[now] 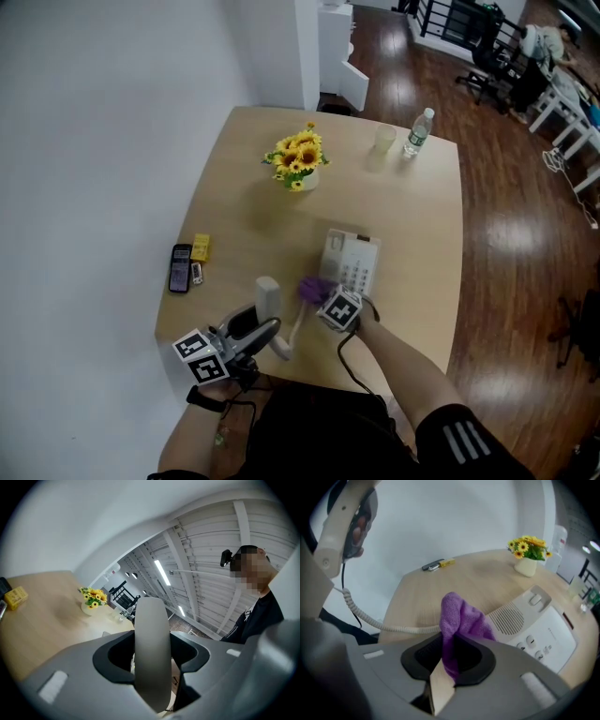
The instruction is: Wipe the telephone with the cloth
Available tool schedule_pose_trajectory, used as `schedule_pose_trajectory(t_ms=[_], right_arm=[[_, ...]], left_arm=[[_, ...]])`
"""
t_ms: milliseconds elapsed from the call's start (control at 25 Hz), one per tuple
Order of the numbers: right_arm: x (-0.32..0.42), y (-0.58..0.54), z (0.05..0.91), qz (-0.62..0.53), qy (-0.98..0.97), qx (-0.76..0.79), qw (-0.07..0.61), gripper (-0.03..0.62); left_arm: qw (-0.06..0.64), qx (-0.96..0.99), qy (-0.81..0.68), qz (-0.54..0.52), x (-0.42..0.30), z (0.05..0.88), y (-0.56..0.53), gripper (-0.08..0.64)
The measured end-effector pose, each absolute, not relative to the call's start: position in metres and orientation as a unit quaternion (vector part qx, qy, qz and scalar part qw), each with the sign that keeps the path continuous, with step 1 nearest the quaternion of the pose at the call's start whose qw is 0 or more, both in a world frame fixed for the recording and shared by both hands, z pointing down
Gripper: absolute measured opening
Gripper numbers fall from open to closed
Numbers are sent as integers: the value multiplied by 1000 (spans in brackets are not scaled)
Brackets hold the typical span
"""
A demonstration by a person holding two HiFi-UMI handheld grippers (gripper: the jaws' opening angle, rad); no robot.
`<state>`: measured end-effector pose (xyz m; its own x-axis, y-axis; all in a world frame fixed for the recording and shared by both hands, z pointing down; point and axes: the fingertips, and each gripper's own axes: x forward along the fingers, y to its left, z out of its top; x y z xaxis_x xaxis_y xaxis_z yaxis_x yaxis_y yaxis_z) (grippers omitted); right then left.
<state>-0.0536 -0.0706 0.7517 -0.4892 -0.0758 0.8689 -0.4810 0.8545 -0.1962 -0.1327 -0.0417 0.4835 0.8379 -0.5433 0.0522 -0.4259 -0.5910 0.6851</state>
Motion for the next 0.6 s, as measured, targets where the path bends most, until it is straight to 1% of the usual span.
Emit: schedule_pose_trajectory(t_ms=[80, 200, 360, 600], right_arm=[[-54, -63, 749, 271, -840, 165, 441, 71], [-57, -55, 728, 333, -854, 167, 364, 71], [-30, -45, 678, 341, -874, 198, 282, 71], [46, -38, 617, 343, -877, 277, 191, 71]], left_arm=[[362, 887, -276, -76, -130, 487, -42, 221], [362, 885, -287, -60, -127, 499, -49, 221], [375, 870, -318, -26, -117, 539, -70, 220], [375, 848, -367, 74, -78, 597, -116, 219]])
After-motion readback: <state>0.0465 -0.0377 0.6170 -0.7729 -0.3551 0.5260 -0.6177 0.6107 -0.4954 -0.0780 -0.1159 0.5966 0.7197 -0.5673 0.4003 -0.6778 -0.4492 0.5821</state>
